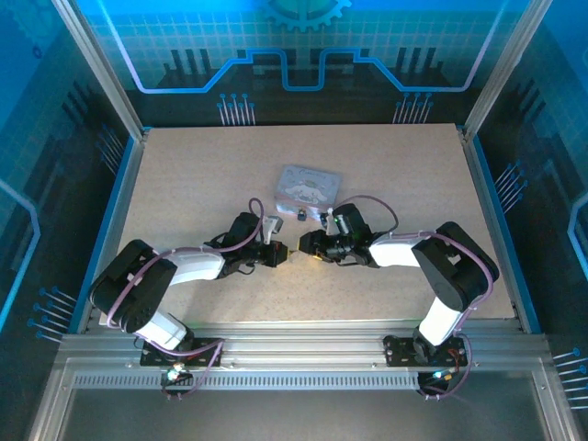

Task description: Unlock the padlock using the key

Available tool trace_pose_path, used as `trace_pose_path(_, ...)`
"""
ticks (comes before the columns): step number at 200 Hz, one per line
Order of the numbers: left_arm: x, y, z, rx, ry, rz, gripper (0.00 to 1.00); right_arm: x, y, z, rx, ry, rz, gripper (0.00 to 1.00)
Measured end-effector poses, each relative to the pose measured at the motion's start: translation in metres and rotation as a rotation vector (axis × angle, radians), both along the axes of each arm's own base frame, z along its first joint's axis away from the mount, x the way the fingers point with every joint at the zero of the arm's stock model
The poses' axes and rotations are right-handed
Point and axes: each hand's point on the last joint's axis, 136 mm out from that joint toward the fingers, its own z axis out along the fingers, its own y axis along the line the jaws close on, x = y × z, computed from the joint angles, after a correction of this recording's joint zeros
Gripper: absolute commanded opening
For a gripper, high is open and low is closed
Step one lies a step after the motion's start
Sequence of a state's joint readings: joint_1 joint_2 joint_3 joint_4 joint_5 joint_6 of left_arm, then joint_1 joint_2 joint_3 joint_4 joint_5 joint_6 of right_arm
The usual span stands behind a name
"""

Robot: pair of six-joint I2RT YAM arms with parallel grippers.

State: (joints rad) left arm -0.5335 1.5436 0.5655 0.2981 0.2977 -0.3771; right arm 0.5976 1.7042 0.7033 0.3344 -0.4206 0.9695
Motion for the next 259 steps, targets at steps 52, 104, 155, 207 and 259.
trace_pose_path(52, -0.001, -0.003, 0.009, -0.035, -0.006, -0.005, 0.0, 0.002, 0.011, 0.008, 0.074, 0.019, 0.0, 0.32)
trace_pose_path(104, 0.0, -0.006, 0.024, -0.072, -0.031, -0.003, 0.0, 0.003, 0.017, 0.017, 0.129, 0.027, 0.0, 0.22)
trace_pose_path(155, 0.0, -0.007, 0.031, -0.083, -0.044, -0.004, 0.0, 0.002, 0.017, 0.032, 0.134, -0.002, 0.008, 0.0)
trace_pose_path(207, -0.007, -0.002, 0.044, -0.094, -0.091, -0.021, 0.54, 0.0, 0.014, 0.052, 0.062, -0.106, 0.077, 0.0)
trace_pose_path(259, -0.023, 0.013, 0.093, -0.076, -0.265, -0.063, 0.6, 0.0, 0.014, 0.152, -0.168, -0.552, 0.367, 0.0)
